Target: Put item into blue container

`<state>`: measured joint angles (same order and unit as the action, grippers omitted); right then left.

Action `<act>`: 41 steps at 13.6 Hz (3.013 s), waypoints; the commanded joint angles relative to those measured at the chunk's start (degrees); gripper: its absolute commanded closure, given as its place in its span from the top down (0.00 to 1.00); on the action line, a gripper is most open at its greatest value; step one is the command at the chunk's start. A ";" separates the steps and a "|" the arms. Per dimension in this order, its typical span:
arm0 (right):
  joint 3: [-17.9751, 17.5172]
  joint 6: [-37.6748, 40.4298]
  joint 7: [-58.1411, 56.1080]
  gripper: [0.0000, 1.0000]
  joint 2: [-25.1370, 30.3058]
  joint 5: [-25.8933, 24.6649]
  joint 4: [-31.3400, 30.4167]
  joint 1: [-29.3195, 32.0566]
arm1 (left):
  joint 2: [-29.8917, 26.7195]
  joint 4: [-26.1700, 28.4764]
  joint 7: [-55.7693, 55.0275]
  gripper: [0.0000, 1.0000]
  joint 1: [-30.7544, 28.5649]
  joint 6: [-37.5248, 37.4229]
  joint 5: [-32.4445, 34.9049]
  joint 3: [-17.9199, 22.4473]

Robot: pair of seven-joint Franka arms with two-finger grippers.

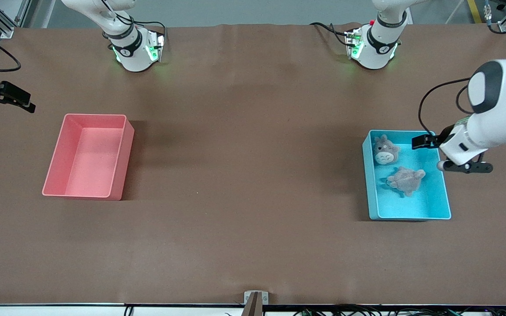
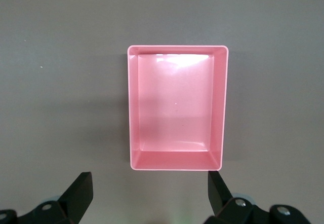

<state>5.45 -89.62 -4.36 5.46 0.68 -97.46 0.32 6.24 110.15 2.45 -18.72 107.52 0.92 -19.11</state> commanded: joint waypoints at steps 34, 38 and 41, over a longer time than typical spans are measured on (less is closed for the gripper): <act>0.35 -1.97 -4.08 1.00 2.01 -1.55 -2.21 0.12 | -6.77 -21.29 -0.60 1.00 25.49 -13.92 -2.06 26.76; 0.44 -2.06 -3.99 1.00 2.01 -1.47 -2.21 0.12 | -6.77 -22.44 -0.95 1.00 25.58 -13.83 -1.97 26.76; 0.44 -1.88 -3.99 1.00 2.01 -1.29 -2.21 0.12 | -6.86 -22.44 -1.65 1.00 25.76 -13.83 -1.97 26.15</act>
<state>5.91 -90.95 -7.67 5.50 0.01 -97.73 0.35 -0.75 88.93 1.72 6.65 94.82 -0.12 7.09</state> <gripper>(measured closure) 0.000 0.000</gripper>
